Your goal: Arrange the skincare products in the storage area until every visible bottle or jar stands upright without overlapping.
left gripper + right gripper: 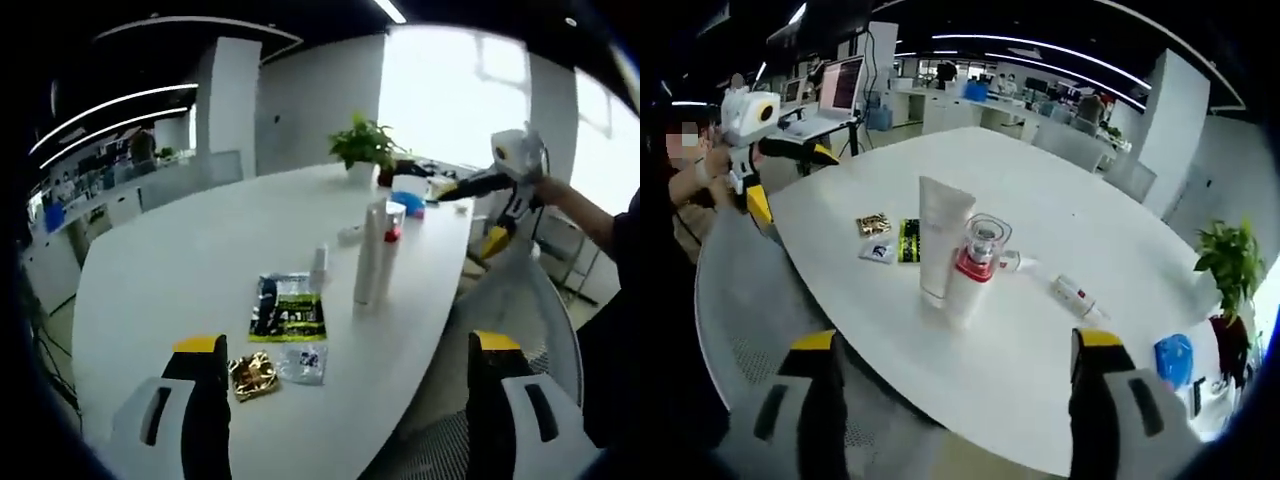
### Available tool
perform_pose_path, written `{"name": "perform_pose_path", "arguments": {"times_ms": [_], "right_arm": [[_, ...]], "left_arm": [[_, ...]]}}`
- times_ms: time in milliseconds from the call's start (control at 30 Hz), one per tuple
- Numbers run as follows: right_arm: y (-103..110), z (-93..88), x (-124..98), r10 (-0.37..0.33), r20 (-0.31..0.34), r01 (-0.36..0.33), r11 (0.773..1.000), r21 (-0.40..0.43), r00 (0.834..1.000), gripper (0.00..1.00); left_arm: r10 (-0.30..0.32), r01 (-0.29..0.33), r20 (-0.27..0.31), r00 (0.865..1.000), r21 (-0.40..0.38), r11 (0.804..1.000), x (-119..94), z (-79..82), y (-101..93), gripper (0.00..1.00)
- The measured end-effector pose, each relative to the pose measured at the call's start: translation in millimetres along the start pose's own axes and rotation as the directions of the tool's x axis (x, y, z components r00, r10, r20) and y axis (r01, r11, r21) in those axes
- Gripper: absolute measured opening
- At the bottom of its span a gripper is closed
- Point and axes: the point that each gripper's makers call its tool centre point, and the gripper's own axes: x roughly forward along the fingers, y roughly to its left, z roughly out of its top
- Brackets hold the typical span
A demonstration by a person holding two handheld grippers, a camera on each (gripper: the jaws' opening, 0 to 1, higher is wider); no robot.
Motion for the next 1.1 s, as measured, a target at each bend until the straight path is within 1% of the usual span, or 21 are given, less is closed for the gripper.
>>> {"name": "perform_pose_path", "arguments": {"times_ms": [67, 133, 200, 233, 300, 400, 433, 500, 600, 633, 667, 700, 733, 767, 800, 867, 900, 1067, 1100], "right_arm": [[-12.5, -2.4, 3.6, 0.015, -0.004, -0.015, 1.000, -0.017, 1.000, 0.90], [-22.0, -6.3, 6.5, 0.032, -0.021, -0.033, 0.999, -0.039, 0.999, 0.90], [-34.7, -11.8, 10.2, 0.050, -0.046, -0.053, 0.997, -0.059, 0.998, 0.89], [-41.8, -13.9, 12.2, 0.047, -0.053, -0.051, 0.996, -0.066, 0.997, 0.88], [-56.1, -18.8, 17.0, 0.060, -0.065, -0.066, 0.994, -0.082, 0.996, 0.87], [-77.7, -24.6, 27.6, 0.098, -0.075, -0.104, 0.992, -0.072, 0.992, 0.85], [-84.0, -25.8, 30.7, 0.100, -0.078, -0.106, 0.991, -0.076, 0.992, 0.84], [-99.2, -30.4, 38.7, 0.113, -0.102, -0.125, 0.985, -0.116, 0.988, 0.81], [-120.7, -36.1, 52.3, 0.128, -0.124, -0.144, 0.981, -0.129, 0.984, 0.75], [-131.6, -38.9, 59.4, 0.132, -0.132, -0.149, 0.980, -0.133, 0.982, 0.74], [-137.2, -40.7, 62.9, 0.133, -0.140, -0.153, 0.978, -0.139, 0.981, 0.73], [-147.5, -44.3, 68.9, 0.131, -0.158, -0.155, 0.976, -0.151, 0.979, 0.71], [-150.3, -45.1, 70.9, 0.132, -0.162, -0.157, 0.975, -0.156, 0.978, 0.69], [-161.1, -47.7, 79.2, 0.135, -0.171, -0.164, 0.972, -0.168, 0.976, 0.68], [-163.2, -48.2, 81.4, 0.140, -0.173, -0.170, 0.971, -0.171, 0.975, 0.66], [-170.9, -51.8, 92.3, 0.163, -0.195, -0.197, 0.966, -0.169, 0.967, 0.60], [-173.9, -53.1, 98.0, 0.171, -0.205, -0.209, 0.962, -0.178, 0.964, 0.58], [-185.1, -59.5, 127.1, 0.206, -0.275, -0.273, 0.933, -0.235, 0.939, 0.50], [-185.9, -60.0, 133.5, 0.222, -0.285, -0.294, 0.925, -0.242, 0.932, 0.49]], "left_arm": [[0.037, -0.037, 0.002, 0.999, 0.007, 0.999, 4.7, 3.5, 1.7, 0.97], [0.054, -0.054, 0.002, 0.999, -0.001, 0.999, 8.5, 5.8, 2.2, 0.97], [0.072, -0.072, 0.011, 0.997, -0.014, 0.997, 13.8, 10.4, 2.7, 0.97], [0.081, -0.080, 0.012, 0.997, -0.016, 0.997, 17.5, 12.5, 2.2, 0.97], [0.097, -0.096, 0.007, 0.995, -0.016, 0.995, 24.7, 14.5, 1.9, 0.97], [0.112, -0.112, 0.002, 0.994, -0.019, 0.994, 32.7, 16.4, 1.3, 0.97], [0.117, -0.117, 0.000, 0.993, -0.029, 0.993, 36.4, 17.3, 0.9, 0.97], [0.127, -0.128, -0.006, 0.992, -0.040, 0.991, 43.3, 18.1, 0.9, 0.97], [0.143, -0.144, -0.024, 0.989, -0.056, 0.988, 51.3, 18.1, 0.6, 0.97], [0.145, -0.146, -0.027, 0.989, -0.061, 0.987, 53.2, 18.4, 0.1, 0.97], [0.146, -0.147, -0.032, 0.989, -0.067, 0.987, 55.1, 18.9, -1.1, 0.97], [0.146, -0.148, -0.036, 0.989, -0.071, 0.986, 56.2, 18.9, -1.9, 0.97], [0.145, -0.148, -0.042, 0.989, -0.074, 0.986, 57.5, 18.7, -2.8, 0.97], [0.140, -0.145, -0.056, 0.989, -0.079, 0.986, 59.2, 17.2, -4.2, 0.97], [0.132, -0.139, -0.077, 0.988, -0.085, 0.987, 60.3, 14.3, -6.0, 0.97], [0.128, -0.136, -0.092, 0.987, -0.081, 0.987, 62.1, 12.3, -8.2, 0.97], [0.126, -0.134, -0.100, 0.987, -0.076, 0.988, 62.5, 11.3, -9.4, 0.97], [0.130, -0.141, -0.108, 0.986, -0.102, 0.985, 61.9, 10.1, -10.4, 0.97], [0.131, -0.143, -0.110, 0.985, -0.107, 0.984, 64.0, 10.7, -15.0, 0.97]]}}
